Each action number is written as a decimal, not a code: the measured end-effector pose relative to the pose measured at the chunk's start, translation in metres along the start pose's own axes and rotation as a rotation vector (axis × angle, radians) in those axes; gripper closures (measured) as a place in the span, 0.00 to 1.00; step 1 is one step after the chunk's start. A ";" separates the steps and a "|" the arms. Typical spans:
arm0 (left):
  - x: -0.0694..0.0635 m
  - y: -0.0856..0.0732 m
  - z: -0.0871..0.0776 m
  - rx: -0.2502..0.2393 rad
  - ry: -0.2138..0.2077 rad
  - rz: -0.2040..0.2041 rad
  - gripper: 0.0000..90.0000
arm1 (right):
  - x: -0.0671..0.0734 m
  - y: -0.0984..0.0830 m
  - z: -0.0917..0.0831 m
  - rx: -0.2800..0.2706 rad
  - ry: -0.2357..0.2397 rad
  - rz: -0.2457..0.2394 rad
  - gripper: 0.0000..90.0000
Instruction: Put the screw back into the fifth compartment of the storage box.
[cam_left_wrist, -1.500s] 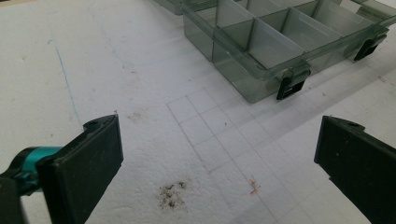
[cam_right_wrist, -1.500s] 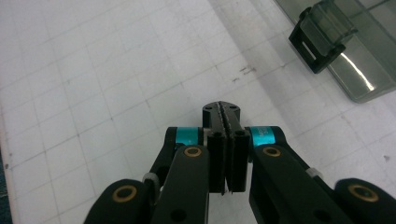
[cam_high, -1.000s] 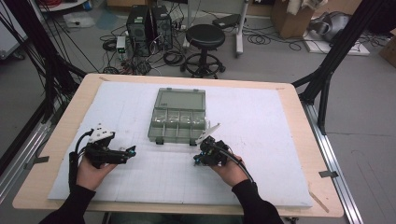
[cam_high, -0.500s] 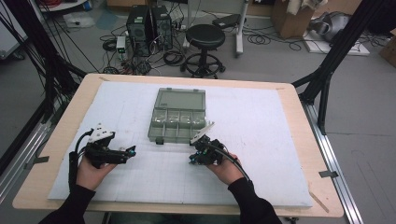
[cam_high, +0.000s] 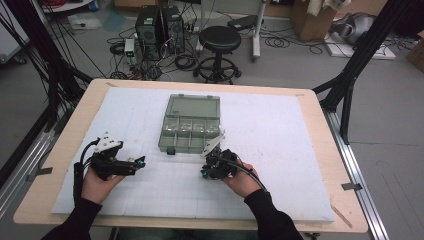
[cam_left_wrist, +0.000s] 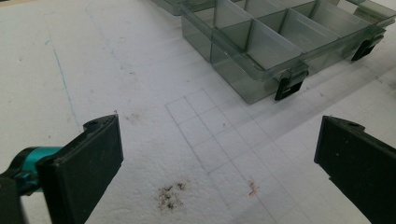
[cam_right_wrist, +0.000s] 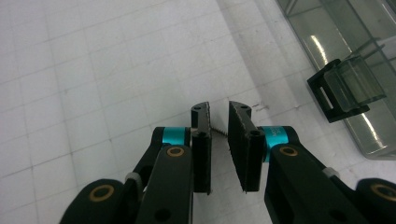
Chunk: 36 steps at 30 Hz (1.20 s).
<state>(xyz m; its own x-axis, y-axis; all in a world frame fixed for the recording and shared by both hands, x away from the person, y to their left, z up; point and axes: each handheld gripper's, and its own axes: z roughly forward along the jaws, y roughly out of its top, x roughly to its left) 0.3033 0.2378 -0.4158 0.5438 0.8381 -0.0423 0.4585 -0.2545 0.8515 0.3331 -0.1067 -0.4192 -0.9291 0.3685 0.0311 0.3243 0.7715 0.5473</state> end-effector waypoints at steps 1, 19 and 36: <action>0.000 0.000 0.000 0.000 0.000 0.000 0.02 | -0.001 0.000 0.001 0.001 0.001 -0.002 0.87; 0.000 0.000 0.001 0.005 -0.005 0.004 0.02 | -0.013 0.010 0.009 -0.018 -0.031 0.011 0.80; 0.000 0.000 0.000 0.004 -0.005 0.005 0.02 | -0.016 0.011 0.012 -0.017 0.013 0.047 0.96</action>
<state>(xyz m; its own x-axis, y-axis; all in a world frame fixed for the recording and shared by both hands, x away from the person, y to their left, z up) 0.3039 0.2378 -0.4159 0.5496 0.8344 -0.0405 0.4582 -0.2606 0.8498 0.3534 -0.0983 -0.4238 -0.9151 0.3975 0.0682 0.3651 0.7446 0.5588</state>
